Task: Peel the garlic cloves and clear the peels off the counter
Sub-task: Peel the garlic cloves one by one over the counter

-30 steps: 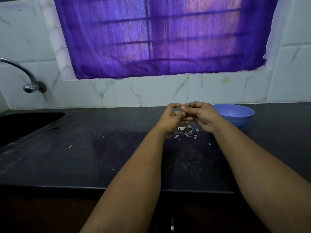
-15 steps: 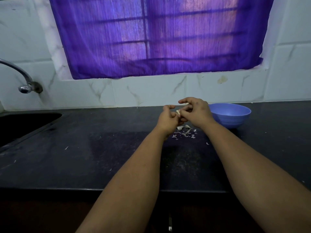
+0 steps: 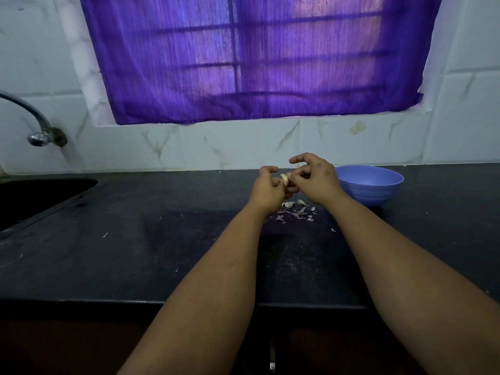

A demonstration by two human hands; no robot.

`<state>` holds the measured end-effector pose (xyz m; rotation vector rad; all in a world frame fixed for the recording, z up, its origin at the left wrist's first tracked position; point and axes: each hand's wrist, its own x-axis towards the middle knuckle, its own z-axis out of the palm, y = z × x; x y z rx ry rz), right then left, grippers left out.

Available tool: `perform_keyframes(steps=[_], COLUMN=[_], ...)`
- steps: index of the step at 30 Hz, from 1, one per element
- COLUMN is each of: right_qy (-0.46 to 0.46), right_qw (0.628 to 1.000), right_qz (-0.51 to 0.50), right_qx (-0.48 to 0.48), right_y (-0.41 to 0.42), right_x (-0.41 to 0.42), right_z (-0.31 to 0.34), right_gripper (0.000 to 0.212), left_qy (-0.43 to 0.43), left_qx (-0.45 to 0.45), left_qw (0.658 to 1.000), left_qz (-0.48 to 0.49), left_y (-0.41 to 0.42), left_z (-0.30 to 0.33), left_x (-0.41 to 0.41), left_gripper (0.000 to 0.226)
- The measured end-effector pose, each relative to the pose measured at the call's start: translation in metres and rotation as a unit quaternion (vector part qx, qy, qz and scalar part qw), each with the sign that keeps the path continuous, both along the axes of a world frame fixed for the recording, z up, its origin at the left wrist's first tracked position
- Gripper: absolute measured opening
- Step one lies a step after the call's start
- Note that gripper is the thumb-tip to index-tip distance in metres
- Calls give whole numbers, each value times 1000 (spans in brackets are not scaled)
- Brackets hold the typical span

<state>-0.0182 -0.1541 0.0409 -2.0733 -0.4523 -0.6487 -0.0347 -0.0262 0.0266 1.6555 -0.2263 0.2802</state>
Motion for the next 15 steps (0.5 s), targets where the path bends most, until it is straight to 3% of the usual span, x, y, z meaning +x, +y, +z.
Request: perform_keyframes(steps=[5,15], right_qy=[24,-10], right_qw=[999,999], right_qz=[14,0], right_qx=[37,-36], right_y=[-2,4], right_x=[-1,-4], right_z=[2,2], right_gripper=[37,45], left_qy=[-9,-1], left_qx=[11,41], left_qw=[1000,999], left_qz=[-3,12], left_y=[-1,2], left_z=[0,0], left_x=[-1,0], left_gripper=[37,38])
